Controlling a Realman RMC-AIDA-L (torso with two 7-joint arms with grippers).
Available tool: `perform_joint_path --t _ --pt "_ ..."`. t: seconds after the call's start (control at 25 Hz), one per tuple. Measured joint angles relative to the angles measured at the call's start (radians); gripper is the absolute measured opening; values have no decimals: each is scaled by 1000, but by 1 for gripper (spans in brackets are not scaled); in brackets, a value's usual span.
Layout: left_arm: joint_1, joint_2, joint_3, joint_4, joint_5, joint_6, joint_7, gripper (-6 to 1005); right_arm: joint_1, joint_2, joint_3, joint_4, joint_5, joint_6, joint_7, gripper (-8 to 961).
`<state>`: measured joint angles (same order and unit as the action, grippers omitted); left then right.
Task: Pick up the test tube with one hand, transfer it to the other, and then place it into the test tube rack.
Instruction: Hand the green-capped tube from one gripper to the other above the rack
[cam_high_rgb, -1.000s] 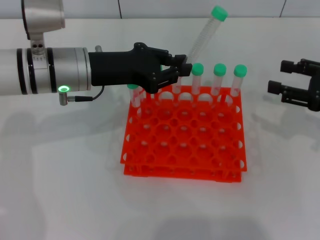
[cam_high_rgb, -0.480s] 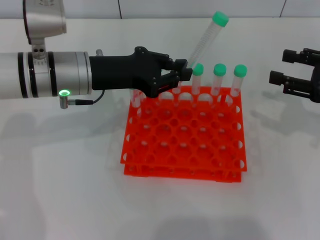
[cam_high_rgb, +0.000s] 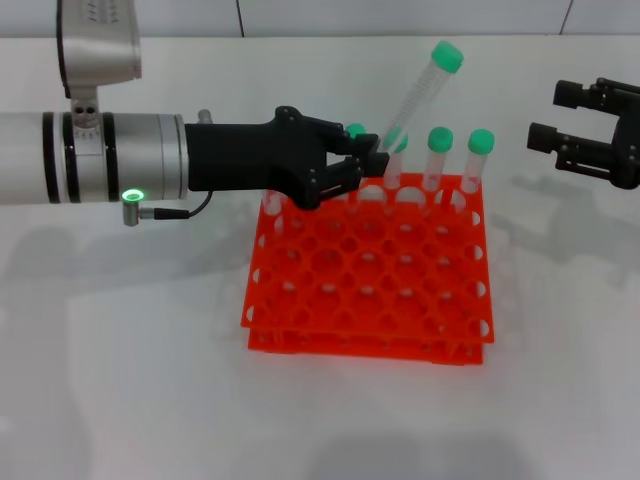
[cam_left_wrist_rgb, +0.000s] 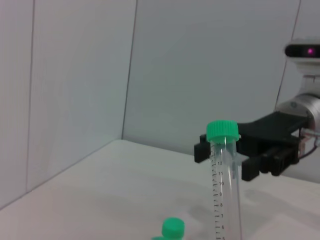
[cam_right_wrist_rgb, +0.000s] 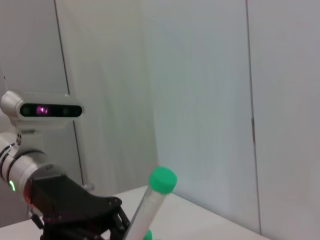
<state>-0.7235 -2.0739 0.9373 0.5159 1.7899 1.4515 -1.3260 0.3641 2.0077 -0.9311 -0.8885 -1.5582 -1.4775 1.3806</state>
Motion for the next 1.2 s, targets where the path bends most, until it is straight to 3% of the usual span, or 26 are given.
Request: perform_joint_path --t 1.2 --pt "2 -1 8 -5 7 -4 25 191 87 11 -75 25 63 -1 2 675"
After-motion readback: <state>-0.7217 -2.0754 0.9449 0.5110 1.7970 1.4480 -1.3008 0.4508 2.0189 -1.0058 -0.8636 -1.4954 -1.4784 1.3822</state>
